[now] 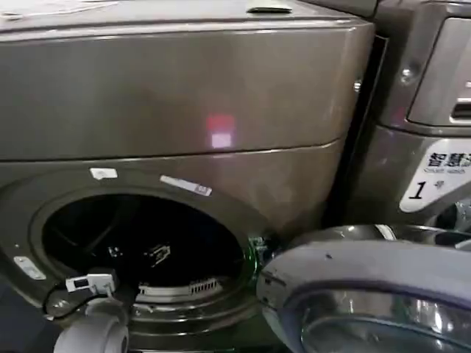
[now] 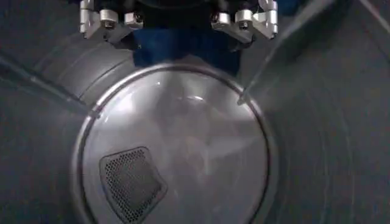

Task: Grasp the clothes from the dryer.

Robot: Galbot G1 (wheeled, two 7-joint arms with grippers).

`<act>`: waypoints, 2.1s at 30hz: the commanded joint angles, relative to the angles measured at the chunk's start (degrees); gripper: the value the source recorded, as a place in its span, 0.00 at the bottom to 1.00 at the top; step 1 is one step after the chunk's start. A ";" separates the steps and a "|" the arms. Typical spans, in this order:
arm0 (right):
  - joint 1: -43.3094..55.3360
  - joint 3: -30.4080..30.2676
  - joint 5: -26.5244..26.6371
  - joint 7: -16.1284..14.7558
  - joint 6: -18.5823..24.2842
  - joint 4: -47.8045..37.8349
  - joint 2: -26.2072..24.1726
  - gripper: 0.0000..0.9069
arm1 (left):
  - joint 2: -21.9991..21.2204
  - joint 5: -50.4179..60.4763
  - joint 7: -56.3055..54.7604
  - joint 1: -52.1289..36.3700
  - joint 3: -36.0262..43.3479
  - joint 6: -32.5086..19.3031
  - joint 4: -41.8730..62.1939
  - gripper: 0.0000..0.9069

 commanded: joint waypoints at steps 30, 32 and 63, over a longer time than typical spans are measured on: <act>1.28 -1.72 -1.47 0.03 0.79 -0.08 -0.30 1.00 | 0.13 13.46 7.33 -35.99 0.92 -24.92 56.05 1.00; 1.24 -1.75 -1.50 0.01 0.80 -0.13 -0.37 1.00 | 0.16 13.95 7.44 -37.42 0.96 -25.38 57.83 1.00; 0.80 -3.12 -1.70 -0.05 0.88 0.36 -0.86 1.00 | 2.25 81.78 66.20 -49.17 3.77 -59.82 66.84 1.00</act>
